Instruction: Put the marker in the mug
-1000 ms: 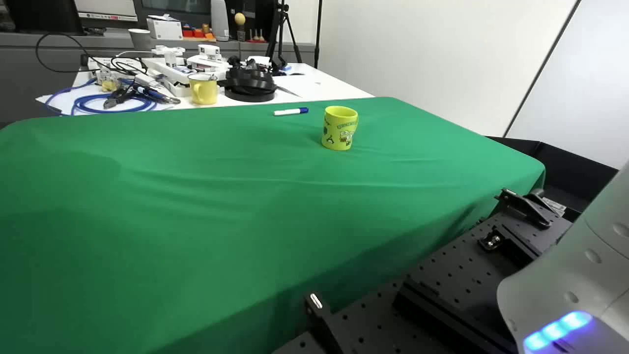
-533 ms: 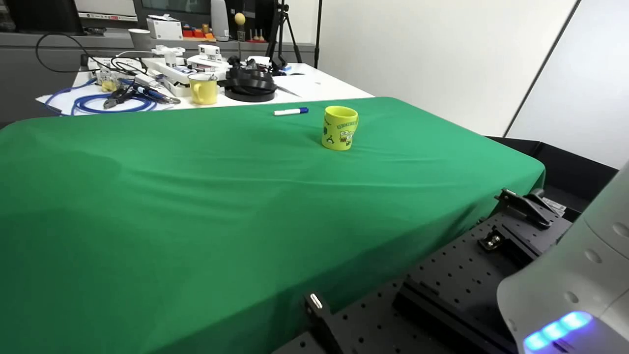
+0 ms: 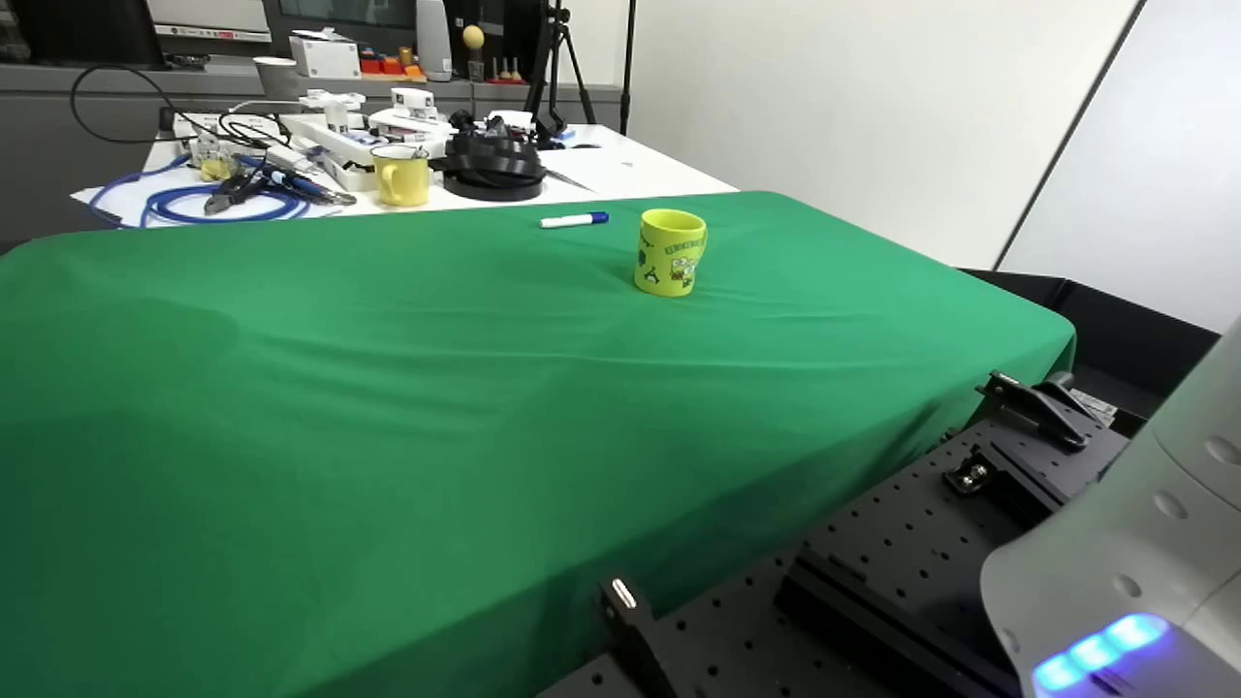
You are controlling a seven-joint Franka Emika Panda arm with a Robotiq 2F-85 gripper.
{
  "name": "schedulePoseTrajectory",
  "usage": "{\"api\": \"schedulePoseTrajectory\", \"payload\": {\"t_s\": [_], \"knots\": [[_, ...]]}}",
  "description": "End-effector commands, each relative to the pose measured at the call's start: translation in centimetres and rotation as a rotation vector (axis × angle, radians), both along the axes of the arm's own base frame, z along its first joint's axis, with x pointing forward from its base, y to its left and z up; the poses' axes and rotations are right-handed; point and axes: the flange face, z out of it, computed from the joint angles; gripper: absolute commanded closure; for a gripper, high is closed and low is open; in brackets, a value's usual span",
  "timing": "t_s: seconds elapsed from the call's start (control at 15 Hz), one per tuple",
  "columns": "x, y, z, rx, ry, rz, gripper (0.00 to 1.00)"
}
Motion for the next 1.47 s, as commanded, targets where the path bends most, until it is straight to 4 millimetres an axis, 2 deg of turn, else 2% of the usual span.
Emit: {"api": "schedulePoseTrajectory", "payload": {"t_s": [0.0, 0.4, 0.47, 0.8, 1.13, 1.4], "knots": [[4.9, -2.9, -0.4, 0.011, -0.006, -0.195, 0.0], [12.1, -6.3, -0.8, 0.071, -0.031, -0.47, 0.0], [13.4, -6.6, -0.7, 0.059, -0.048, -0.464, 0.0], [18.7, -7.8, -0.5, -0.031, -0.04, -0.315, 0.0], [21.9, -9.3, 2.3, -0.096, -0.041, 0.008, 0.0], [23.8, -9.6, 4.7, -0.137, -0.035, 0.242, 0.0]]}}
